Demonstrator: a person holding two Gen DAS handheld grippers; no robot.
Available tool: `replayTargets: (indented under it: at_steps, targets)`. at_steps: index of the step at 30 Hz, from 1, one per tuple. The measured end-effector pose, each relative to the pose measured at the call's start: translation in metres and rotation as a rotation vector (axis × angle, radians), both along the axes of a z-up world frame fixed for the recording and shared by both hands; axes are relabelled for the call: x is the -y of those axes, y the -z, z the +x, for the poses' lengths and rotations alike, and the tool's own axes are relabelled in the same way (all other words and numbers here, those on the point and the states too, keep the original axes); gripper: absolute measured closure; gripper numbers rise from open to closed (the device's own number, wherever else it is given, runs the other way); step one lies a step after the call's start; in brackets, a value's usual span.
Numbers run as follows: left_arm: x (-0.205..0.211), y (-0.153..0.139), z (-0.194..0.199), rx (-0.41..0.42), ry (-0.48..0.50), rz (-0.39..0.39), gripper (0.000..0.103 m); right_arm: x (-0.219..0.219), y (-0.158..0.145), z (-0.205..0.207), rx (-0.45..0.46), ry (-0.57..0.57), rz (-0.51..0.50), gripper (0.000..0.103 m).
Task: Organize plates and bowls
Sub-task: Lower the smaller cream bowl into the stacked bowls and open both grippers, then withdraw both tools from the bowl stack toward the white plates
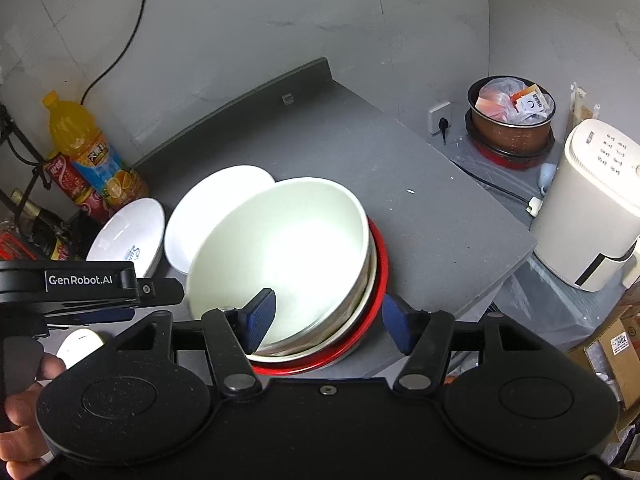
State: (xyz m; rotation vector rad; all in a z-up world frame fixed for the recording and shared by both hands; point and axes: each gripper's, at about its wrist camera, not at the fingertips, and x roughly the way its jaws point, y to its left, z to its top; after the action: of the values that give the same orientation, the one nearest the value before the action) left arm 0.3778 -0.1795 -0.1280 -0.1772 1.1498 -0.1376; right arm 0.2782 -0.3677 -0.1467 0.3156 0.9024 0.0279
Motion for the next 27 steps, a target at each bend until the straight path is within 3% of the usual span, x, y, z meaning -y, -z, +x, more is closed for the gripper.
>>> replayTargets:
  at_steps: [11,16,27]
  targets:
    - [-0.035,-0.016,-0.029,0.039,0.001,-0.001,0.026,-0.036,-0.015,-0.021,0.029,-0.011,-0.010,0.037]
    - [-0.058,-0.022,-0.049,0.053,-0.004,0.012,0.022,-0.058,-0.017,-0.030,0.046,-0.027,-0.001,0.021]
    - [-0.118,-0.028,-0.092,0.066,-0.083,0.028,0.018,-0.113,-0.026,-0.039,0.054,-0.143,-0.011,0.004]
